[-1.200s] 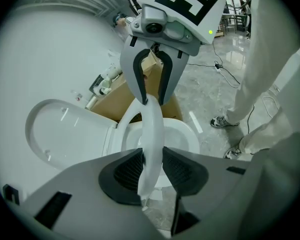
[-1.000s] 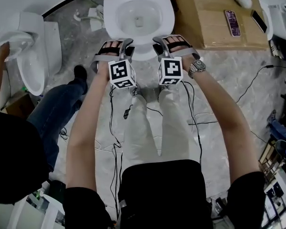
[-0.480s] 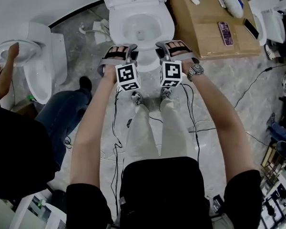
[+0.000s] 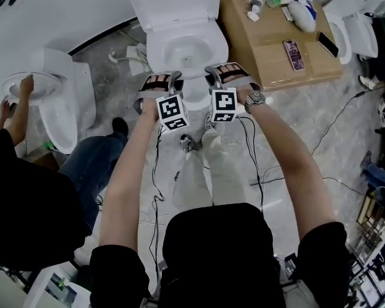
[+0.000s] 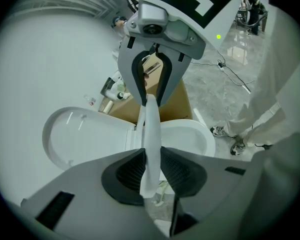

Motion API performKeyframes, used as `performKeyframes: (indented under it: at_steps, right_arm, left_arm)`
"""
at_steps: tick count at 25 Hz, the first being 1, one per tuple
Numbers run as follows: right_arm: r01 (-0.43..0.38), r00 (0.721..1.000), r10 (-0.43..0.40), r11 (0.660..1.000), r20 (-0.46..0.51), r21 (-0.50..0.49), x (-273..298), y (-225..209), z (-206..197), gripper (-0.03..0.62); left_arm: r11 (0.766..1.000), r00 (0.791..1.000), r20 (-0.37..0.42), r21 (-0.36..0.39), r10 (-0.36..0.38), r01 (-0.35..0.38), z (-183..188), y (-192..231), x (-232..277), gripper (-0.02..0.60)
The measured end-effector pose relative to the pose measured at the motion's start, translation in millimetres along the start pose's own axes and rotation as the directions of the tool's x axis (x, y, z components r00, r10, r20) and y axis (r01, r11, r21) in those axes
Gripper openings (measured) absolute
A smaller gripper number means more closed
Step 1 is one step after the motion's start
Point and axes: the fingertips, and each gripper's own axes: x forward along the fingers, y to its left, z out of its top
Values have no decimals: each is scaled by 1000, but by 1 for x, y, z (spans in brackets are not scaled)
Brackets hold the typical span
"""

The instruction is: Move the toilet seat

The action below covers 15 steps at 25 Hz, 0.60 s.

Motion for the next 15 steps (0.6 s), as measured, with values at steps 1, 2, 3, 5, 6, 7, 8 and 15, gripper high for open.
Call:
performKeyframes:
  at_steps: [1, 2, 3, 5, 6, 7, 8, 15]
  right_arm:
    - [-4, 1000, 4, 1000, 3, 4, 0, -2, 0, 103]
    - [-9, 1000, 9, 1000, 6, 6, -1, -4, -1, 103]
    - [-14, 1000, 14, 1000, 9, 6, -1, -7, -1, 103]
    - [-22, 1000, 22, 1000, 19, 0, -1, -12, -2, 103]
    - [-27, 999, 27, 1000, 26, -3, -2, -14, -2, 103]
    - [-34, 999, 34, 999, 33, -5, -3, -16, -2, 103]
    - [-39, 998, 39, 999, 39, -6, -3, -18, -2, 103]
    - [-47, 997, 48, 999, 66, -10, -6, -38, -2, 101]
  left_arm:
    - [1000, 1000, -4, -2, -2, 2, 1, 2, 0, 103]
    - [1000, 1000, -9, -2, 0, 0, 1, 5, 0, 102]
    - [1000, 1000, -13, -1, 5, -5, 1, 9, 0, 103]
    - [1000, 1000, -18, 0, 11, -11, 1, 15, -1, 101]
    - [1000, 1000, -19, -2, 9, -9, 2, 17, -2, 101]
    - [1000, 1000, -20, -3, 6, -7, 2, 19, -3, 101]
    - [1000, 1000, -22, -4, 5, -5, 2, 21, -3, 101]
    - [1000, 999, -44, -9, 14, -15, 3, 41, -6, 100]
